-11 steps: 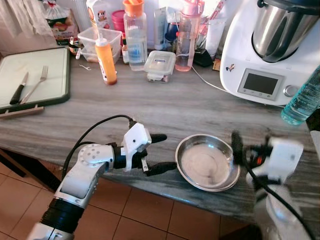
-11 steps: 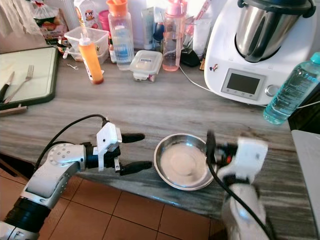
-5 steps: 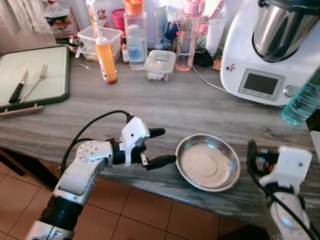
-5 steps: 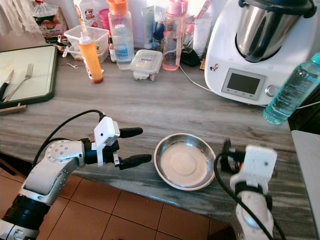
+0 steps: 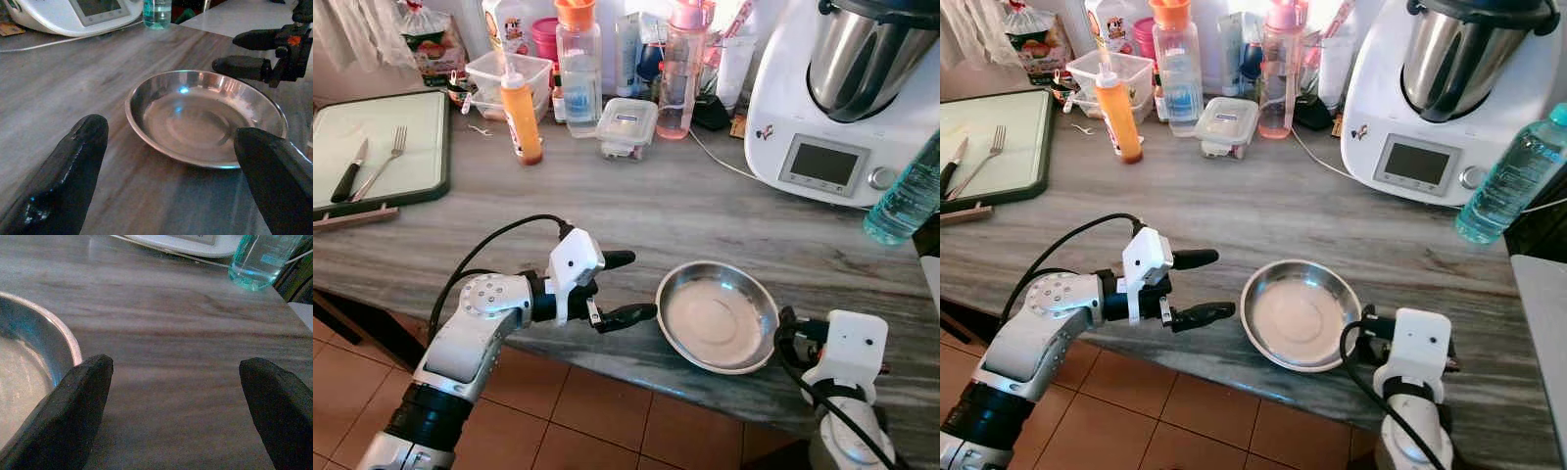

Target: Setting the table

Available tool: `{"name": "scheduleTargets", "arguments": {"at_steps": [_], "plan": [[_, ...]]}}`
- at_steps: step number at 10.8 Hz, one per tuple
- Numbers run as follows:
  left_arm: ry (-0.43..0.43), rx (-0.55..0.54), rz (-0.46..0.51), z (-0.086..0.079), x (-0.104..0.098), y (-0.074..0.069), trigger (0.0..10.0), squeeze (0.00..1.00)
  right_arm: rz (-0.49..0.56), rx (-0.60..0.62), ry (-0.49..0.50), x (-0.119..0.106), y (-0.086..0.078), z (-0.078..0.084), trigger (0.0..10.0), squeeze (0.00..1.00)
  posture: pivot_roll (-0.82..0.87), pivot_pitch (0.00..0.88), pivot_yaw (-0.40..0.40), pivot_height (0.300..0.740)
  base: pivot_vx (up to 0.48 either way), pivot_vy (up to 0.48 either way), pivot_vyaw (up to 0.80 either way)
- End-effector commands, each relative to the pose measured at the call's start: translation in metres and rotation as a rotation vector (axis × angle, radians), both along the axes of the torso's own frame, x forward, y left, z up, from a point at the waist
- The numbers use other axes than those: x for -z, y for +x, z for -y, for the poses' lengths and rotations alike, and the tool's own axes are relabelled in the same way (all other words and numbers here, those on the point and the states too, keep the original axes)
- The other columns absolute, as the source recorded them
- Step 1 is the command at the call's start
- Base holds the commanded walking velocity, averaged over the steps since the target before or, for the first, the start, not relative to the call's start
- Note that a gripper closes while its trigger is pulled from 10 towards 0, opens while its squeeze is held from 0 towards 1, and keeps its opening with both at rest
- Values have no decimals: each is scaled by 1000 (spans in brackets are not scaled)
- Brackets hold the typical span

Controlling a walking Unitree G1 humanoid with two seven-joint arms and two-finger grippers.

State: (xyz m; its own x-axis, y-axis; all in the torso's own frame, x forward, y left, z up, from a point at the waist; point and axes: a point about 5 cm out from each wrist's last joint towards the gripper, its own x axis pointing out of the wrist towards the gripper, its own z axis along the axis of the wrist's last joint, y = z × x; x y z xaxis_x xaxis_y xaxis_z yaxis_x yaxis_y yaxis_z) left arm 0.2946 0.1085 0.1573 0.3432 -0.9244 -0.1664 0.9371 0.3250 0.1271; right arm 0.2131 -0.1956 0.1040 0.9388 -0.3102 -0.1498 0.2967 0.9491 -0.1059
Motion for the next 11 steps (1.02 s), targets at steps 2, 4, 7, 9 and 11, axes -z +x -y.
{"name": "scheduleTargets", "arguments": {"at_steps": [2, 4, 7, 9, 11], "plan": [[4, 27, 4, 1, -3, -3, 10000, 0, -45, 6, -4, 6, -2, 0, 10000, 1000, 102, 108, 0, 740, 0, 0, 0], [1, 24, 5, 2, -3, -3, 10000, 0, -24, 15, -2, 2, 1, 1, 10000, 1000, 103, 106, -1, 740, 0, 0, 0], [-8, 30, 1, 5, -3, -4, 10000, 0, 56, -23, 18, -10, 3, 1, 10000, 1000, 96, 105, -5, 740, 0, 0, 0], [-10, 33, 2, 6, -3, -3, 10000, 0, 100, -45, 14, -18, 6, -1, 10000, 1000, 94, 103, -4, 740, 0, 0, 0], [-22, 32, -1, 7, -4, -3, 10000, 0, 172, -58, -22, -30, 6, -4, 10000, 1000, 93, 105, -1, 740, 0, 0, 0]]}}
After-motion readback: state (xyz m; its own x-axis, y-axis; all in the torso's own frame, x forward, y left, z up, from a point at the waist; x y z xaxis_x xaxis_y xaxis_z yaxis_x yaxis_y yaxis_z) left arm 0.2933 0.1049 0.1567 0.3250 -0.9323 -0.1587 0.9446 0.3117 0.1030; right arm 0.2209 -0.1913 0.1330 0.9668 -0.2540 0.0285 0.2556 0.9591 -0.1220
